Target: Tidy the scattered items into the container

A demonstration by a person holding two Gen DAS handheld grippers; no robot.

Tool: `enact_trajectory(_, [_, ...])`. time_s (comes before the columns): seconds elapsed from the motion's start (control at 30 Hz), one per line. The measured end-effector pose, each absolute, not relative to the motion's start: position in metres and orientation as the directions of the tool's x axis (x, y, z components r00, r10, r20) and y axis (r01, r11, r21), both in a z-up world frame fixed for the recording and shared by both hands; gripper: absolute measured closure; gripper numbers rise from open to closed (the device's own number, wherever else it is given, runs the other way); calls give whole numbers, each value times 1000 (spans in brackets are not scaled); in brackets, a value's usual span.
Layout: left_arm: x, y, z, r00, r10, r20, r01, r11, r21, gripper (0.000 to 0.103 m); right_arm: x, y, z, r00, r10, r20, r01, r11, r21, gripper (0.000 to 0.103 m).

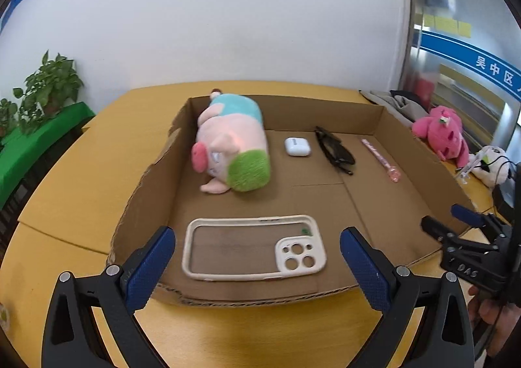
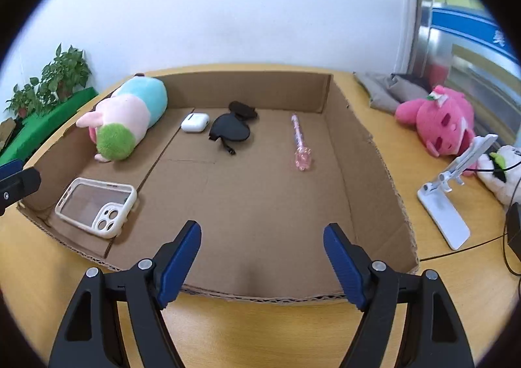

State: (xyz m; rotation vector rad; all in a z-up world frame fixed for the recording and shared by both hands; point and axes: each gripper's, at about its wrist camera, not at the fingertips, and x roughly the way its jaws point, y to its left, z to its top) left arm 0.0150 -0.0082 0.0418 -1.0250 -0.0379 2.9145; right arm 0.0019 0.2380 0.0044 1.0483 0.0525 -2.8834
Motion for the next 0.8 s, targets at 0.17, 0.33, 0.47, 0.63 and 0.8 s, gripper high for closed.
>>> enact_trajectory(0.17, [24, -2, 17, -801, 23, -598, -47, -999, 25, 0, 10, 235, 0, -825, -61, -562, 83, -996, -14, 19])
enact_trajectory(0.33, [24, -1, 8, -850, -7, -526, 9, -1000, -2, 0, 18, 236, -5, -866, -63, -496, 83, -996, -19, 17])
enact_trajectory(0.47, [22, -3, 3, -866, -5, -499, 29, -999, -40, 0, 17, 237, -5, -866, -60, -497, 78, -997, -16, 16])
enact_trajectory(0.63, [18, -7, 2, -857, 34, -514, 6, -997, -76, 0, 17, 238, -4, -866, -59, -497, 74, -997, -11, 15])
enact_trajectory(0.8, [18, -6, 2, -857, 34, -514, 6, -997, -77, 0, 17, 238, -3, -866, -57, -497, 72, -997, -12, 15])
